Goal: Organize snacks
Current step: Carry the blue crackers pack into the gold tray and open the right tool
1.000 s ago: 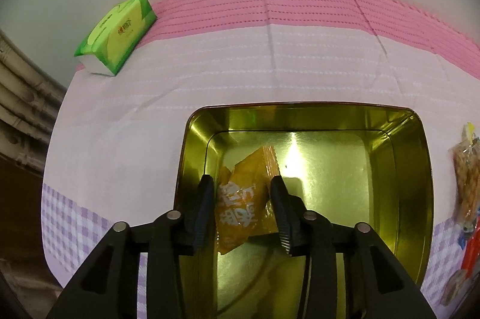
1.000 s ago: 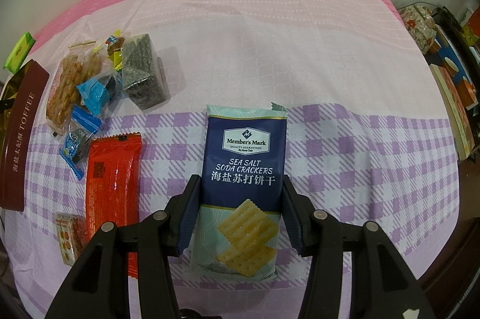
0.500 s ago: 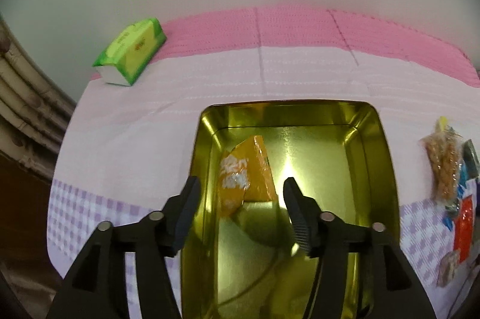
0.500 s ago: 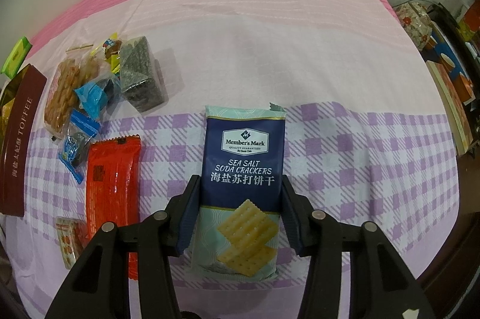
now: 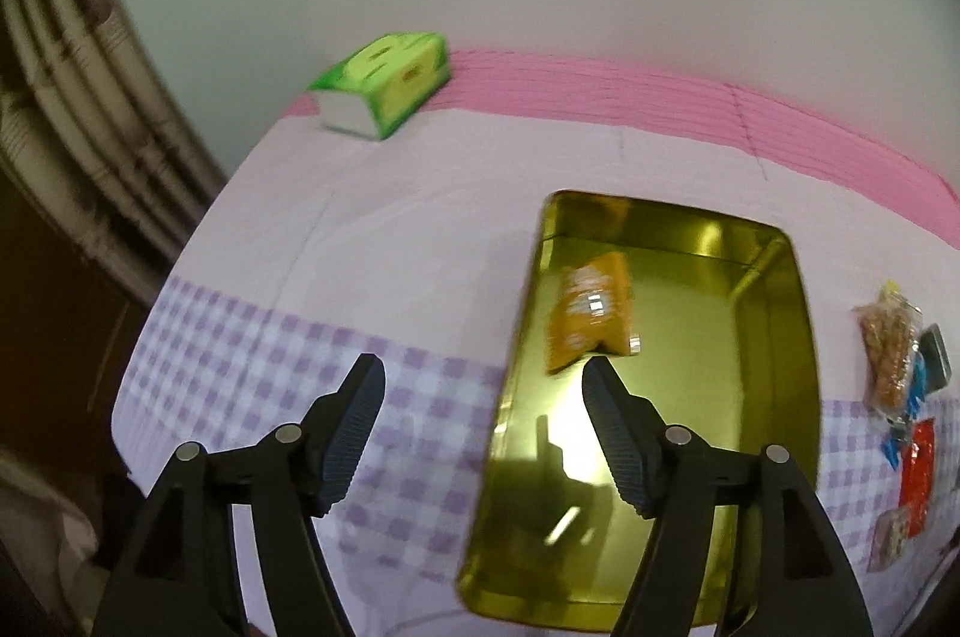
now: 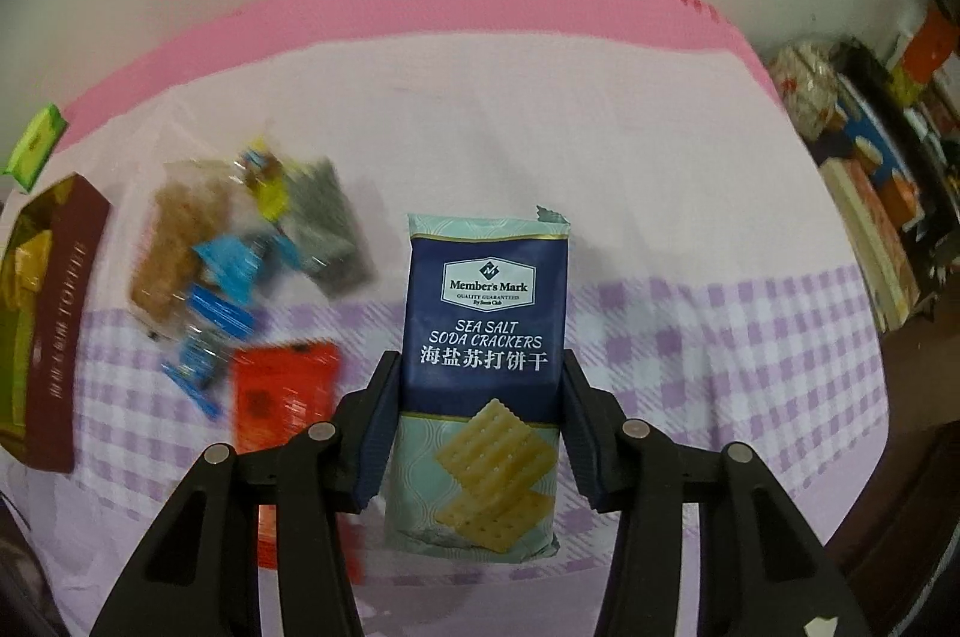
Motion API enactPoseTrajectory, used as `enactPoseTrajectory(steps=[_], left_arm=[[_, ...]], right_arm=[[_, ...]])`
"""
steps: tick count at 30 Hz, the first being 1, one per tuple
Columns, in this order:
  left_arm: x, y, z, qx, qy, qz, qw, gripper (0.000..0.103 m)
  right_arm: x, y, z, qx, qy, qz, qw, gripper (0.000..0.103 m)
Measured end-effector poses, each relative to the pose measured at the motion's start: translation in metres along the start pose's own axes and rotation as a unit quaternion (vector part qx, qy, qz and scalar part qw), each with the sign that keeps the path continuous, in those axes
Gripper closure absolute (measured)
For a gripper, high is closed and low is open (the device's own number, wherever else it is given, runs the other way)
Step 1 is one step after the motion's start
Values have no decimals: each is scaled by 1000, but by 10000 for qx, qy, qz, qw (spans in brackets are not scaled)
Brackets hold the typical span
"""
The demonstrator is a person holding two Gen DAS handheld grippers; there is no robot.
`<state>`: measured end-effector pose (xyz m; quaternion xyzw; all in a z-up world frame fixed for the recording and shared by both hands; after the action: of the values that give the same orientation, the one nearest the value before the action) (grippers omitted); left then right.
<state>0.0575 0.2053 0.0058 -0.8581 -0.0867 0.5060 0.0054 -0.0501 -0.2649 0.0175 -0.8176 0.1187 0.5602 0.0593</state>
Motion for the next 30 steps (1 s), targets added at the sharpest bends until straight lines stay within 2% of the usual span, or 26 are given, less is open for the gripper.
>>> enactPoseTrajectory(steps=[3,6,11,15,20,25,30], left_arm=[[0,-14,6,-82,26,-170,9998,34],[0,-30,13,-222,-10,-110,9997,33],[1,-51,26,-352,-61,-266,9990,32],[1,-68,35,-537,-128,-253,9982,31],[5,-91,48,-743,-235,-339,9964,31],[7,-110,51,-1165,-256,-311,9924,31],[7,-118,51,-1358,-197,-422,9896,30]], right_arm=[[-13,-19,-7,-122,100,-129,9998,57],[-26,-48,-14,-256,172,-336,9990,57],[-43,-122,-21,-663,316,-763,9944,57],[-51,-181,-22,-1028,284,-1168,9874,57],[-55,-242,-14,-1489,200,-1450,9779,57],[-44,-290,0,-1785,11,-1663,9698,57],[-25,-323,1,-1968,-117,-1554,9680,57]])
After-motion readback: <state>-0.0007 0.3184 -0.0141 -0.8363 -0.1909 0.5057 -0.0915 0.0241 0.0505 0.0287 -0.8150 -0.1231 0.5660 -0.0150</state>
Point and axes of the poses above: each gripper's, at about its wrist camera, not at the fingertips, and x roughly the way its jaws point, y to its right, z to its underside, the point moved 1 cm from there along x, roughly the way its jaws point, and after that the axes turned 4 degrees about -y, right-handed, at the moved point
